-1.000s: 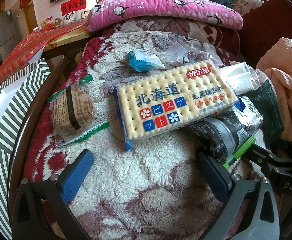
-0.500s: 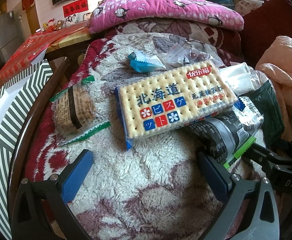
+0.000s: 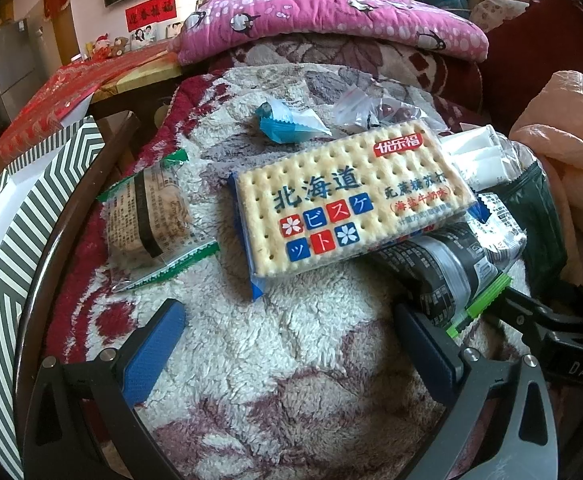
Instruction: Organize snacks
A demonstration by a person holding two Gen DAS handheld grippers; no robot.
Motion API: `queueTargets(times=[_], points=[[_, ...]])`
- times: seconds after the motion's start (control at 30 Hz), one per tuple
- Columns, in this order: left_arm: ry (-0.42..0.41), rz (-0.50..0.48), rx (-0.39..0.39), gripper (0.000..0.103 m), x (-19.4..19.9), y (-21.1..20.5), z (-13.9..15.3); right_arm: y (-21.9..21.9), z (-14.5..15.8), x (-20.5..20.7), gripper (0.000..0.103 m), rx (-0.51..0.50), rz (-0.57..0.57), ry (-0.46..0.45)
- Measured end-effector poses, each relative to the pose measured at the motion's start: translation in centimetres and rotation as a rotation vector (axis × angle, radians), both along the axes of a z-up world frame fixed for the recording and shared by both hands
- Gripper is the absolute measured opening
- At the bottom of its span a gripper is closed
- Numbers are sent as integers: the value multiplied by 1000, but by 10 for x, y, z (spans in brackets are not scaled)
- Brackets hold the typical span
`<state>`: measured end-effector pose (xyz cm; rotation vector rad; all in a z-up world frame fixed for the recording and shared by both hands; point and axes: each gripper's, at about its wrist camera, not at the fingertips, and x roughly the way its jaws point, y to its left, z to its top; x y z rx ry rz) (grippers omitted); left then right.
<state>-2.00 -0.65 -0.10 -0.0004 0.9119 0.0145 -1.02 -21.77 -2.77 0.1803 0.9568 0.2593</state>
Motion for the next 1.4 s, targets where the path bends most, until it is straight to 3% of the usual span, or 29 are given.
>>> queueTargets(times=[1.4], points=[[4, -3, -5, 103, -5, 0, 0, 1, 3, -1, 103, -10, 2, -14]])
